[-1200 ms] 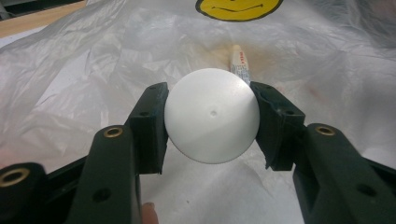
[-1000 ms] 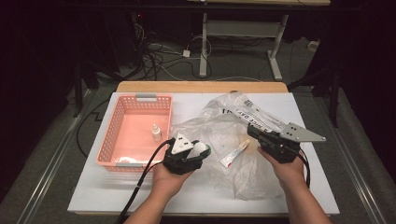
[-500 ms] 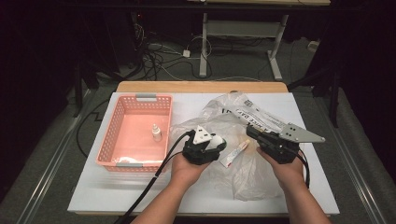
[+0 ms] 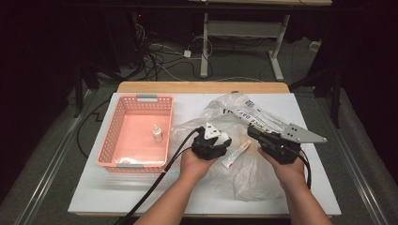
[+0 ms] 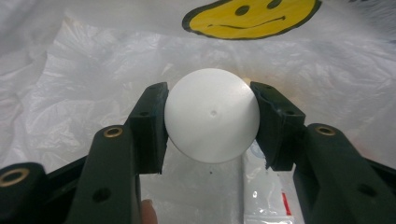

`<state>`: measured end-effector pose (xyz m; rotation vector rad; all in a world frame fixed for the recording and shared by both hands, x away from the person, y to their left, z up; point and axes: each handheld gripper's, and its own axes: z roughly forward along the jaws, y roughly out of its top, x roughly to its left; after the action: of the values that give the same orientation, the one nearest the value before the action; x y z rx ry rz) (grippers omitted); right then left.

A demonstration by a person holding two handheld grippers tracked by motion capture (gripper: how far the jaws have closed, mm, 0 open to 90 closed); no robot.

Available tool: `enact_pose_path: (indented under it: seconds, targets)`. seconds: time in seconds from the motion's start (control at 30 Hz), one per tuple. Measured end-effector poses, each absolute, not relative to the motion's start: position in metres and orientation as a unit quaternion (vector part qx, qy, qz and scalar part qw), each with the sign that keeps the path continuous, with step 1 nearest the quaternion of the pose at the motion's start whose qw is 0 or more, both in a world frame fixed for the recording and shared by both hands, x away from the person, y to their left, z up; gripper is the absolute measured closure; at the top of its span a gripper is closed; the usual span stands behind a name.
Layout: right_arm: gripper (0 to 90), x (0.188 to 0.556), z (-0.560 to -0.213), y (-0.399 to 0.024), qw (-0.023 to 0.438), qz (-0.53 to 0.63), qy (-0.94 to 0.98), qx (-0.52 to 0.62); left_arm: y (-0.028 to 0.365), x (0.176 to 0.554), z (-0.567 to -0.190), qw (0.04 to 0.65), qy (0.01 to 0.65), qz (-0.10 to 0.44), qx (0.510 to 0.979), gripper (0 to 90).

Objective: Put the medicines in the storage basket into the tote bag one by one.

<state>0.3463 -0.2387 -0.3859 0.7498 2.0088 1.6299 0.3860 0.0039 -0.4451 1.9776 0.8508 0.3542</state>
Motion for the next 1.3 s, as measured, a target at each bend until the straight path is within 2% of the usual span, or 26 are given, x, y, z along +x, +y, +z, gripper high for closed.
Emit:
enact_pose_path:
  seconds: [0.57,0.93,1.07,1.3]
  targets:
    - [90.0,0.346,-0.387,-0.238,0.219,0.59,0.727,0.275,-0.015,0.4,-0.466,0.437,0.348,0.133,0.819,48.8]
    - [90.0,0.346,-0.386,-0.239,0.218,0.591,0.726,0.276,-0.022,0.404,-0.468,0.445,0.352,0.135,0.812,48.3]
    - [90.0,0.346,-0.387,-0.239,0.217,0.591,0.725,0.278,-0.022,0.403,-0.467,0.443,0.355,0.135,0.812,40.3]
    - [90.0,0.346,-0.387,-0.239,0.218,0.591,0.725,0.278,-0.016,0.394,-0.461,0.449,0.339,0.118,0.818,34.5]
